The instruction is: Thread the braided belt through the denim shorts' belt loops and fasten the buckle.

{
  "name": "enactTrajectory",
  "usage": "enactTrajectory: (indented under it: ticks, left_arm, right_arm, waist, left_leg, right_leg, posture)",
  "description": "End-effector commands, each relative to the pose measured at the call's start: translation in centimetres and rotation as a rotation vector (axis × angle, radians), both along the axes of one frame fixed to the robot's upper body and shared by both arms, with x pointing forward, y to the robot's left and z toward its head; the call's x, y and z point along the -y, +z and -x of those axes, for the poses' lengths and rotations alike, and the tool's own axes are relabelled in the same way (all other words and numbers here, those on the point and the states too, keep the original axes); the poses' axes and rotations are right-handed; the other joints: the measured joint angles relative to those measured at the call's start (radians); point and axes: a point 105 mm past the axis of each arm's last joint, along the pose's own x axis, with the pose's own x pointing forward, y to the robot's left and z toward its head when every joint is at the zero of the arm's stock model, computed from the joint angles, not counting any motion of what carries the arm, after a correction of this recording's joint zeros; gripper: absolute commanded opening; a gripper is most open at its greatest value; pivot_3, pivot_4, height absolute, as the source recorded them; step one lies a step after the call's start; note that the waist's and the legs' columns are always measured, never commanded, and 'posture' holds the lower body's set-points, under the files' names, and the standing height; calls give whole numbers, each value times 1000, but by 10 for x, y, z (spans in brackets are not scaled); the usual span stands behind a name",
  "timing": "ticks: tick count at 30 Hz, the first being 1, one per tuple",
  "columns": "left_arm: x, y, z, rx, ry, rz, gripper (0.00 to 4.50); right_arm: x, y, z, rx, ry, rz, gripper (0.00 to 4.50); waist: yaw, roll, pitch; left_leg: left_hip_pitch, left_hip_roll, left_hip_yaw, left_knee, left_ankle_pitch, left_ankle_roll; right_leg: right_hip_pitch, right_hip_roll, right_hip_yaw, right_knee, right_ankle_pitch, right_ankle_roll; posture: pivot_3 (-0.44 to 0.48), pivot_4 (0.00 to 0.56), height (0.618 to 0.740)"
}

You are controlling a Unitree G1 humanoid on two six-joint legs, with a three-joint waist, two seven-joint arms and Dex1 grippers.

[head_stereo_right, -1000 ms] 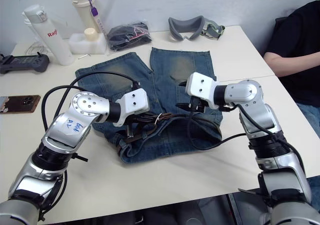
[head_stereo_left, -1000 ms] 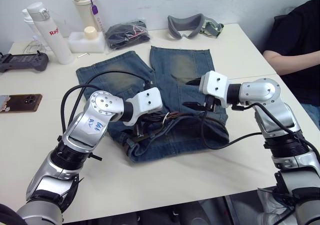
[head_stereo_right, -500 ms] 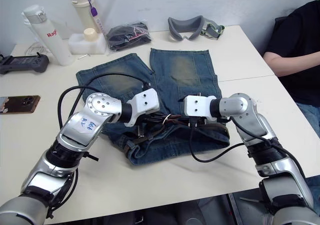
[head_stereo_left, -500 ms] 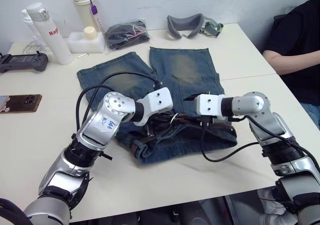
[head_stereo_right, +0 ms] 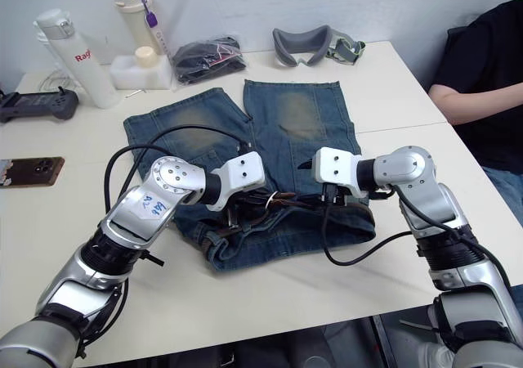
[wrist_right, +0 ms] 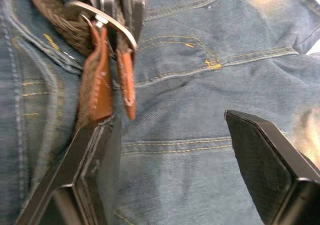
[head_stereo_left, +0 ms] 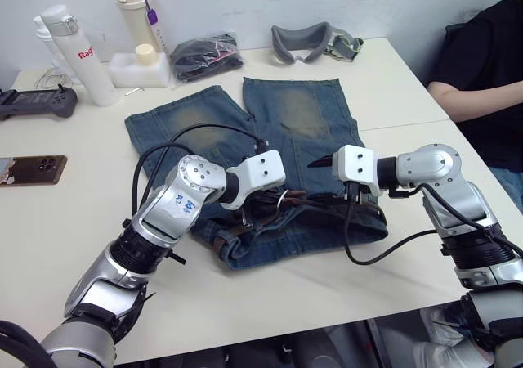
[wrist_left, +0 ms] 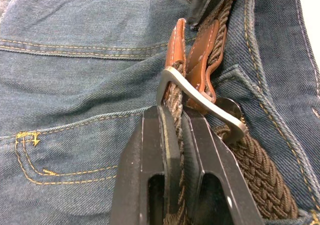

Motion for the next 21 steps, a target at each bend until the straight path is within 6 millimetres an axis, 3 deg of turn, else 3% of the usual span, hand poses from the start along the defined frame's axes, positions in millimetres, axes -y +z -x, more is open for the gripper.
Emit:
enactTrajectory:
  ticks: [1,11,14,19,21]
  left_arm:
    - [5,13,2,53,-20,14,0]
    - [11,15,3,58,-27,34,0]
    - [11,16,2,70,-33,38,0]
    - [10,24,-2,111,-42,59,0]
    - [11,28,-1,125,-53,77,0]
  right_arm:
    - [-1,21,3,35,36,-32,3490]
    - [-13,10,4,18,44,-51,3490]
    - [-17,5,7,5,53,-49,2672]
    - [-19,0,12,-23,67,-35,214]
    - [-20,0,12,-27,71,-34,41]
  waist:
    - [0,0,0]
    - [2,0,0]
    - [3,0,0]
    - [3,0,0]
    - [4,0,0]
  left_leg:
    - [0,0,0,0,0,0]
    - [0,0,0,0,0,0]
    - [0,0,0,0,0,0]
    - [0,0,0,0,0,0]
    - [0,0,0,0,0,0]
  right_leg:
    - [0,0,0,0,0,0]
    - [0,0,0,0,0,0]
    - [0,0,0,0,0,0]
    - [0,0,0,0,0,0]
    - [0,0,0,0,0,0]
  posture:
    - [0,150,739]
    - [0,150,739]
    - [0,150,739]
    - [0,150,739]
    - [0,150,739]
